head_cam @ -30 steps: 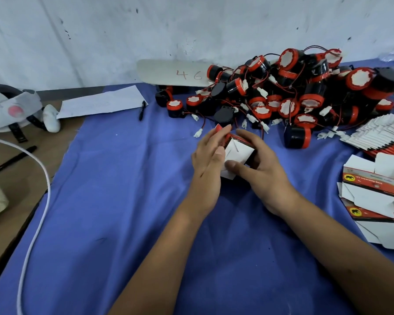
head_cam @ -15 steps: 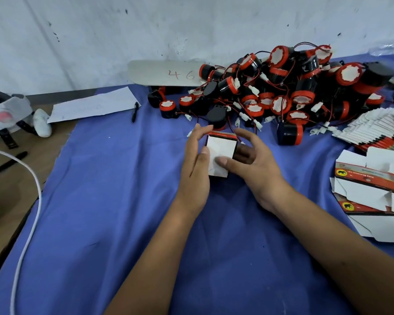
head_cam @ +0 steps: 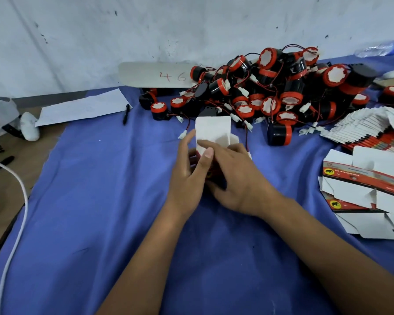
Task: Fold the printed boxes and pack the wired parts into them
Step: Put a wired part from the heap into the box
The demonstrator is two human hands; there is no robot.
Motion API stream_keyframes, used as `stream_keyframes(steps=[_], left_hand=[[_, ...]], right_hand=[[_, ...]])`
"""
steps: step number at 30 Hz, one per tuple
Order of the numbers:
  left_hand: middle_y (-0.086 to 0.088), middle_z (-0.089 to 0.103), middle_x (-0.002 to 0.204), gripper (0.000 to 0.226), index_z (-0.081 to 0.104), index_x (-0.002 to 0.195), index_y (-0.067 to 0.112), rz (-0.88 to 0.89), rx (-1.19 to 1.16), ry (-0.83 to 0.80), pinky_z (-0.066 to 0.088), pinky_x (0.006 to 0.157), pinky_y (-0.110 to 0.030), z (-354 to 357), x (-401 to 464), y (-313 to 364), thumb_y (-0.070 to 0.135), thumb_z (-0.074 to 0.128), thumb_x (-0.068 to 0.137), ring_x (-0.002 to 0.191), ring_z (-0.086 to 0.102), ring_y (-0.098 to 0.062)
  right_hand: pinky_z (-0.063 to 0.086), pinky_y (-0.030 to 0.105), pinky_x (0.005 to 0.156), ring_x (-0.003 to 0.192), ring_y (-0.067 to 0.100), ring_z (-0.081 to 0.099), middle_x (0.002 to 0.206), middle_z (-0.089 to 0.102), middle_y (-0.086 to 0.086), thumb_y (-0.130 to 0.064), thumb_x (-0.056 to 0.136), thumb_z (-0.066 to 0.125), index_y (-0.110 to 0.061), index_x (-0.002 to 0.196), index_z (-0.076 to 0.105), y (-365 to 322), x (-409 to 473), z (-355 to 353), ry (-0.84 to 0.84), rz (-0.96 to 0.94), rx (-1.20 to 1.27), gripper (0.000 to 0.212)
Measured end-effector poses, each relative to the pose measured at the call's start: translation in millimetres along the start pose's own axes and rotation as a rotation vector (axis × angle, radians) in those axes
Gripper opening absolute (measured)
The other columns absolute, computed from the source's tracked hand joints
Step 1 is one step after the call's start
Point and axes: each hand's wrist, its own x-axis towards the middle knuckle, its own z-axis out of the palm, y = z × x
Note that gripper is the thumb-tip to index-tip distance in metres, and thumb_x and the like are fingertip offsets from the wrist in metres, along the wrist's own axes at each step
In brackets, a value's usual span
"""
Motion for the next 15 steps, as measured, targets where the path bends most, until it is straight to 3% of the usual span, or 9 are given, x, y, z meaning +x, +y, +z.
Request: stream_keyframes(steps=[2,4,6,8,10,12,14,15], left_hand=[[-0.001,0.068,0.107,0.057,0.045,0.146,0.037,0.004,0.081,0.037,0.058,0.089,-0.039,0,1,-4,0.055,0.06,0.094,0.1,0.069,-0.016],[0.005,0.07,0.099,0.043,0.048,0.138,0.043,0.003,0.148,0.077,0.059,0.082,-0.04,0,1,-7,0.048,0.06,0.096,0.092,0.07,-0.014],[0.013,0.071,0.099,0.032,0.05,0.121,0.053,-0.03,0.173,0.116,0.058,0.079,-0.034,0,1,-6,0.046,0.058,0.091,0.09,0.069,-0.008],[0.025,0.068,0.101,0.031,0.05,0.111,0.051,-0.067,0.163,0.154,0.056,0.074,-0.025,-1,1,-5,0.04,0.058,0.083,0.09,0.066,0.0],[0.023,0.067,0.102,0.03,0.051,0.107,0.042,-0.078,0.158,0.175,0.051,0.068,-0.016,-1,1,-6,0.032,0.055,0.08,0.092,0.065,0.003],[0.011,0.066,0.103,0.026,0.053,0.105,0.032,-0.082,0.199,0.17,0.048,0.067,-0.02,-2,2,-8,0.031,0.048,0.08,0.098,0.062,-0.006],[0.002,0.063,0.11,0.026,0.054,0.106,0.025,-0.073,0.267,0.164,0.044,0.07,-0.021,-4,2,-9,0.031,0.043,0.083,0.11,0.054,-0.017],[0.0,0.062,0.112,0.026,0.054,0.108,0.024,-0.069,0.295,0.167,0.043,0.071,-0.019,-4,2,-9,0.03,0.042,0.086,0.112,0.051,-0.017]], right_hand=[[0.046,0.021,0.093,0.102,0.004,0.059,0.119,0.066,-0.007,-0.003,0.079,0.064,-0.016,0.146,0.044,0,-3,-3,0.093,0.001,0.148,0.07],[0.052,0.022,0.088,0.105,0.007,0.062,0.119,0.063,-0.003,-0.001,0.083,0.056,-0.012,0.139,0.051,1,-3,-5,0.292,0.015,0.199,0.058],[0.05,0.022,0.087,0.104,0.012,0.06,0.115,0.062,0.002,0.0,0.086,0.053,-0.005,0.124,0.061,5,-1,-8,0.508,0.028,0.1,0.039],[0.044,0.026,0.089,0.107,0.022,0.053,0.115,0.061,0.006,-0.003,0.087,0.054,-0.005,0.115,0.065,19,-1,-14,0.616,0.154,-0.119,0.03],[0.041,0.036,0.101,0.126,0.032,0.042,0.136,0.052,0.011,-0.004,0.085,0.057,-0.01,0.128,0.061,42,-2,-23,0.539,0.449,-0.342,0.044],[0.03,0.043,0.113,0.145,0.04,0.022,0.161,0.025,0.015,0.001,0.085,0.058,-0.02,0.148,0.046,64,-6,-32,0.349,0.705,-0.393,0.067],[0.026,0.045,0.117,0.15,0.043,0.014,0.167,0.008,0.014,0.004,0.086,0.058,-0.024,0.156,0.034,78,-10,-34,0.19,0.768,-0.274,0.079],[0.031,0.045,0.115,0.146,0.044,0.024,0.165,0.014,0.014,0.004,0.086,0.059,-0.024,0.156,0.035,82,-11,-33,0.146,0.743,-0.236,0.079]])
